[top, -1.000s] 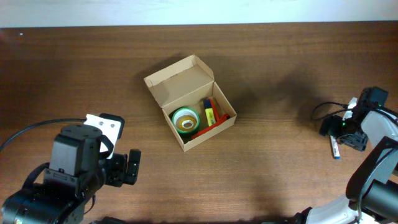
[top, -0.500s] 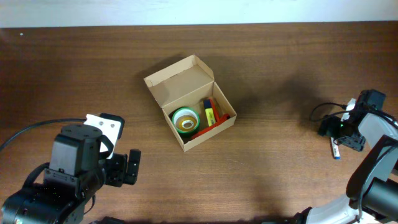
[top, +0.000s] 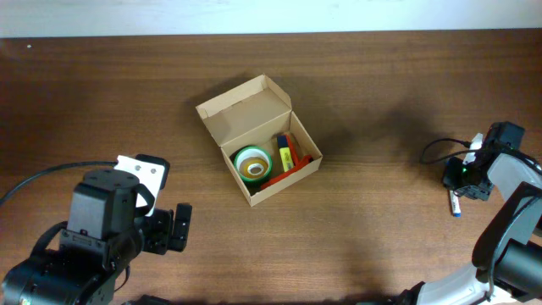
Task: Pack container
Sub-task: 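Lower the right gripper and grasp the blue-capped marker, then carry the marker into the box and release it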
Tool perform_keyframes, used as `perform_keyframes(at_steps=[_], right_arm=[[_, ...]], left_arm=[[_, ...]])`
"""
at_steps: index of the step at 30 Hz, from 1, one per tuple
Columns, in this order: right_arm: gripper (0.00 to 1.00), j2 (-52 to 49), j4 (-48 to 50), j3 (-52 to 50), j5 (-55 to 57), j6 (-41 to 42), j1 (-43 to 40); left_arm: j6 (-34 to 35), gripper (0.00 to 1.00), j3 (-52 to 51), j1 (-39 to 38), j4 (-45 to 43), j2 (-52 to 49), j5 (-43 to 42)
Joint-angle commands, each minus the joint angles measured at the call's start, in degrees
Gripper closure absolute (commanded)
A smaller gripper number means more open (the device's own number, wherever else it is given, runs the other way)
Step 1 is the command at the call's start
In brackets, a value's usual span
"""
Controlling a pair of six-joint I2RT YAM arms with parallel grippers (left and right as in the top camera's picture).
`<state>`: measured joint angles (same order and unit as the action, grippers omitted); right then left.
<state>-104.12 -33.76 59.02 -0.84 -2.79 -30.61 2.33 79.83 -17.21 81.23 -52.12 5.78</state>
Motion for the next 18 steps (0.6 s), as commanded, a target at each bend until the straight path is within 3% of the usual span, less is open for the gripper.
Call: perform_keyframes(at_steps=[1,3,10,18], right_arm=[[0.7,-2.2,-0.2,-0.6,1.7,0.2,-0.2],[0.8,-2.2,-0.2,-0.6,1.7,0.2,-0.2],[0.96,-2.2,-0.2,-0.6,1.7,0.2,-0.2],[0.96,-2.2,-5.1,3.1,1.4,0.3,-0.2]], left_arm=[[-1.1,0.0,0.2,0.1,0.0,0.1,-0.6],[-1.1,0.0,0.2,0.1,0.0,0.1,-0.6],[-1.1,0.0,0.2,0.1,0.0,0.1,-0.6],[-1.1,0.0,0.2,0.1,0.0,0.1,-0.6]])
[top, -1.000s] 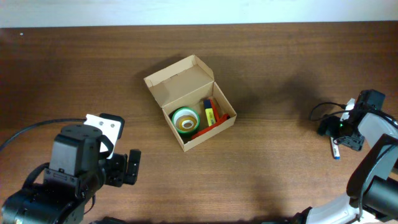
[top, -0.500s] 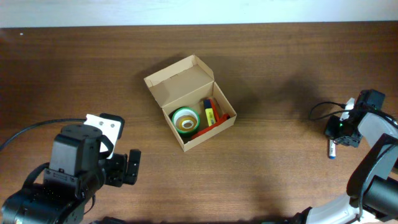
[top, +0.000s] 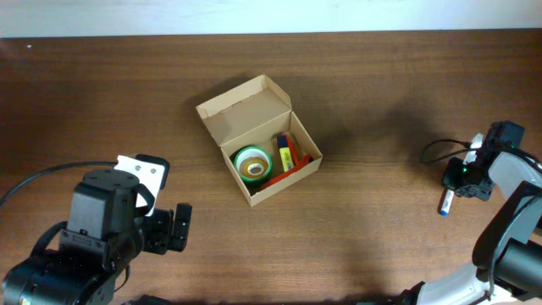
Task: Pack container
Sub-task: 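Carry the marker into the box and release it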
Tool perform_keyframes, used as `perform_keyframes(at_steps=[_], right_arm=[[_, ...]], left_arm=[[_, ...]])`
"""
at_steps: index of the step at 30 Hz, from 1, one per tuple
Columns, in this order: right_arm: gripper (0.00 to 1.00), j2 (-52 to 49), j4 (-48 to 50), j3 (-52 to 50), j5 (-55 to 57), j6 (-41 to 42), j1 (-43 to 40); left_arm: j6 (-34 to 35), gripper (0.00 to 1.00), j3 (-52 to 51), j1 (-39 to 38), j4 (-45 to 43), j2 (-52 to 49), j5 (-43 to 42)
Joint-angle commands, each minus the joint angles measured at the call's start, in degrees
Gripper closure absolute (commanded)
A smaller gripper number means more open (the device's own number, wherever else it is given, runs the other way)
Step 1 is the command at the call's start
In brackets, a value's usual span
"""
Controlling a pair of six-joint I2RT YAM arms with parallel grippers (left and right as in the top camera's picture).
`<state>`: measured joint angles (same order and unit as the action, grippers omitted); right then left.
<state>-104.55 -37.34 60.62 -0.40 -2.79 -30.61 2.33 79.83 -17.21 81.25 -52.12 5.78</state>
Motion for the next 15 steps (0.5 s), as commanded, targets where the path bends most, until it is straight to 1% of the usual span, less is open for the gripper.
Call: perform_keyframes(at_steps=[1,4,6,8,10,15], right_arm=[[0.96,-1.6,-3.7,3.4,-0.1,0.3,-0.2],[0.96,0.4,-11.1,10.4,-5.2,0.2,0.6],[0.96,3.1,-14.5,14.6,-7.0,0.2,2.9],[0.96,6.3,-17.2,18.7,-7.1,0.2,7.1],[0.96,9.2,-19.9,23.5,-7.1,0.2,13.4],[0.96,11.0,-24.9,32.3,-7.1,0.3,28.6]], left_arm=[[-1.1,0.0,0.2,0.1,0.0,0.1,-0.6],[-1.1,0.0,0.2,0.1,0.0,0.1,-0.6],[-1.1,0.0,0.2,0.1,0.0,0.1,-0.6],[-1.1,0.0,0.2,0.1,0.0,0.1,-0.6],[-1.1,0.0,0.2,0.1,0.0,0.1,-0.6],[-1.1,0.0,0.2,0.1,0.0,0.1,-0.6]])
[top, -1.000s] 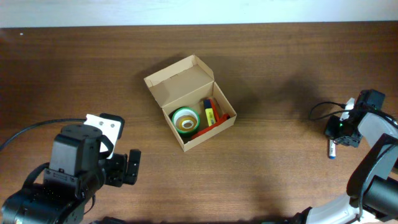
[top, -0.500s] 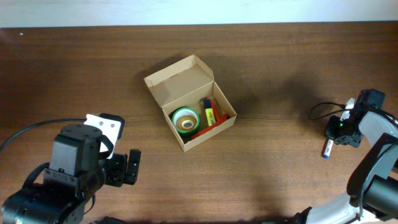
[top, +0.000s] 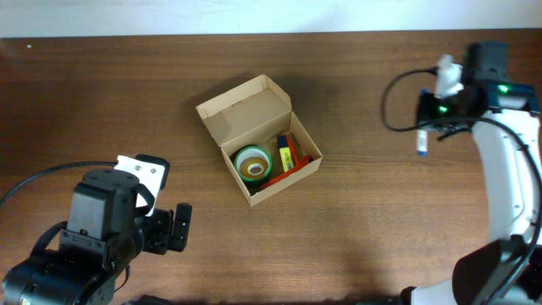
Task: Pack container
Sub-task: 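Carry the marker into the box and release it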
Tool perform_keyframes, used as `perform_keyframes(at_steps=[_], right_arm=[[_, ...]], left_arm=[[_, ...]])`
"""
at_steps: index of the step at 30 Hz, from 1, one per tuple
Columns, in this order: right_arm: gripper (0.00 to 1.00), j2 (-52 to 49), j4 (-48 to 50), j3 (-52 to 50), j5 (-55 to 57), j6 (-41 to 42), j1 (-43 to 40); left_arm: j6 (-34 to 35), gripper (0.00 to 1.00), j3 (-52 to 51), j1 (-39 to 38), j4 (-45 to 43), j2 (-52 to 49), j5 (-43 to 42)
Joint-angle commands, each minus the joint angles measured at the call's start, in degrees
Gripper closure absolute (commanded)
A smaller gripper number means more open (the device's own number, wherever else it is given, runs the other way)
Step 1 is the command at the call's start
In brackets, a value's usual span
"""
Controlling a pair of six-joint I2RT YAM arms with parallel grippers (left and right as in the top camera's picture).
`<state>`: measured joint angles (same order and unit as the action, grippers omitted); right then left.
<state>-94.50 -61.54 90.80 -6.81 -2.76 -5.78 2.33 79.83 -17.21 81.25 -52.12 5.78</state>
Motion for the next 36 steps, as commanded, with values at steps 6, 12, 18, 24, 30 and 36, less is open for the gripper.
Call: perform_keyframes(at_steps=[6,12,18,24,30,36], right_arm=[[0.96,0.9,0.1,3.6,-0.2,-0.1,22.1],[0.96,0.9,4.1,3.5,-0.1,-6.0,33.1],[0.96,-0.4,6.8,3.5,-4.4,-33.7,34.7],[0.97,-2.8,-2.2,3.5,-14.6,-76.4,34.7],[0.96,-11.1,-1.2,3.5,-12.6,-86.0,36.6],[0.96,-17.1,2.9,3.5,-9.9,-87.0,38.8]], left_arm=[[-1.1,0.0,0.2,0.1,0.0,0.1,-0.6],[-1.1,0.0,0.2,0.1,0.0,0.1,-0.6],[-1.1,0.0,0.2,0.1,0.0,0.1,-0.6],[-1.1,0.0,0.2,0.1,0.0,0.1,-0.6],[-1.1,0.0,0.2,0.1,0.0,0.1,-0.6],[-1.1,0.0,0.2,0.1,0.0,0.1,-0.6]])
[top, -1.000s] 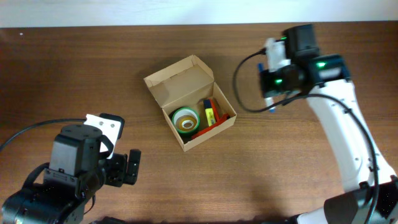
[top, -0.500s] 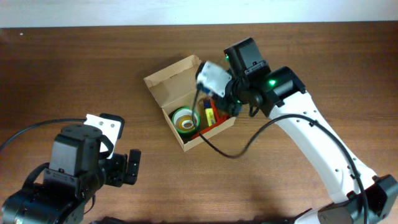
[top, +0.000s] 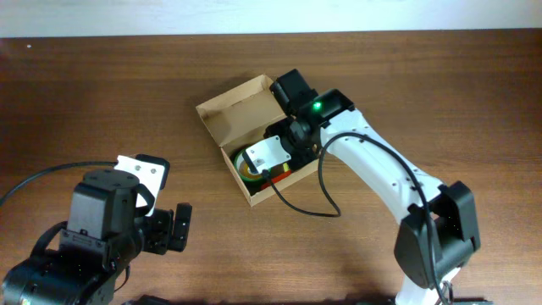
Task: Pack container
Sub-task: 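Carry the marker into the box and release it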
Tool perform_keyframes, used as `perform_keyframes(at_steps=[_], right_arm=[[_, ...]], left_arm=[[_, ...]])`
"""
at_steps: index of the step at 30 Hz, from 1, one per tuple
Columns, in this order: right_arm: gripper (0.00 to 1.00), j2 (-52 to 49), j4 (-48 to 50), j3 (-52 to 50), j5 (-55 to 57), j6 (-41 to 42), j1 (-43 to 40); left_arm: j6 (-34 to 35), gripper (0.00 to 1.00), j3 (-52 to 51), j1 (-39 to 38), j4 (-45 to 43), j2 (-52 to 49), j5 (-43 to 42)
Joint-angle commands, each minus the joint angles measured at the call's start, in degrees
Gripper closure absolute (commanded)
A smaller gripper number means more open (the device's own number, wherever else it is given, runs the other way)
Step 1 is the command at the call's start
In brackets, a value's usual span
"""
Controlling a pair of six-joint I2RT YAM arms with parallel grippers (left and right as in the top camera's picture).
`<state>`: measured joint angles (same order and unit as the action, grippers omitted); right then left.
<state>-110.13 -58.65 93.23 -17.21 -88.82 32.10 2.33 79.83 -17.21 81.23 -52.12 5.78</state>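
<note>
An open cardboard box point(top: 239, 111) stands at the table's middle with its lid flap tipped back to the upper left. Inside show part of a green and white tape roll point(top: 245, 166) and a red item point(top: 276, 179). My right gripper point(top: 273, 156) reaches down into the box over its right half; its white wrist plate hides the fingers and whatever they hold. No marker shows. My left gripper point(top: 172, 230) rests at the lower left, far from the box, open with nothing in it.
The brown wooden table point(top: 406, 76) spreads around the box. My right arm point(top: 381, 174) stretches from the lower right up to the box. A black cable point(top: 301, 203) loops below the box's front corner.
My right gripper, which held a white marker with a blue cap above the table's far right, now sits over the box's right half. The marker is out of sight. The left arm has not moved.
My right gripper was down at the table's right edge on a white, blue-capped marker. Then the marker hung tilted from it there. Then arm and marker stood higher at the upper right, and now the gripper is in the box.
</note>
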Motion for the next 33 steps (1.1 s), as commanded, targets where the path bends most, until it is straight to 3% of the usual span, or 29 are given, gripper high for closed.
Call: perform_keyframes(at_steps=[1,17,18,21,24,28,30,33], right_arm=[[0.97,-2.0,0.0,1.0,0.5,-1.0,1.0],[0.96,-7.7,-0.3,-0.7,1.6,-0.9,0.8],[0.92,-7.7,0.0,-0.7,1.6,-0.7,0.9],[0.51,-7.7,0.8,-0.7,1.6,0.8,0.8],[0.45,-7.3,1.9,-0.7,1.6,0.8,0.9],[0.45,-3.0,2.3,1.2,1.6,2.2,0.9],[0.45,1.5,2.3,4.0,1.5,7.3,0.9],[0.28,8.3,2.3,7.3,1.6,19.3,0.9]], left_arm=[[-1.1,0.0,0.2,0.1,0.0,0.1,-0.6],[-1.1,0.0,0.2,0.1,0.0,0.1,-0.6],[-1.1,0.0,0.2,0.1,0.0,0.1,-0.6],[-1.1,0.0,0.2,0.1,0.0,0.1,-0.6],[-1.1,0.0,0.2,0.1,0.0,0.1,-0.6],[-1.1,0.0,0.2,0.1,0.0,0.1,-0.6],[-1.1,0.0,0.2,0.1,0.0,0.1,-0.6],[-1.1,0.0,0.2,0.1,0.0,0.1,-0.6]])
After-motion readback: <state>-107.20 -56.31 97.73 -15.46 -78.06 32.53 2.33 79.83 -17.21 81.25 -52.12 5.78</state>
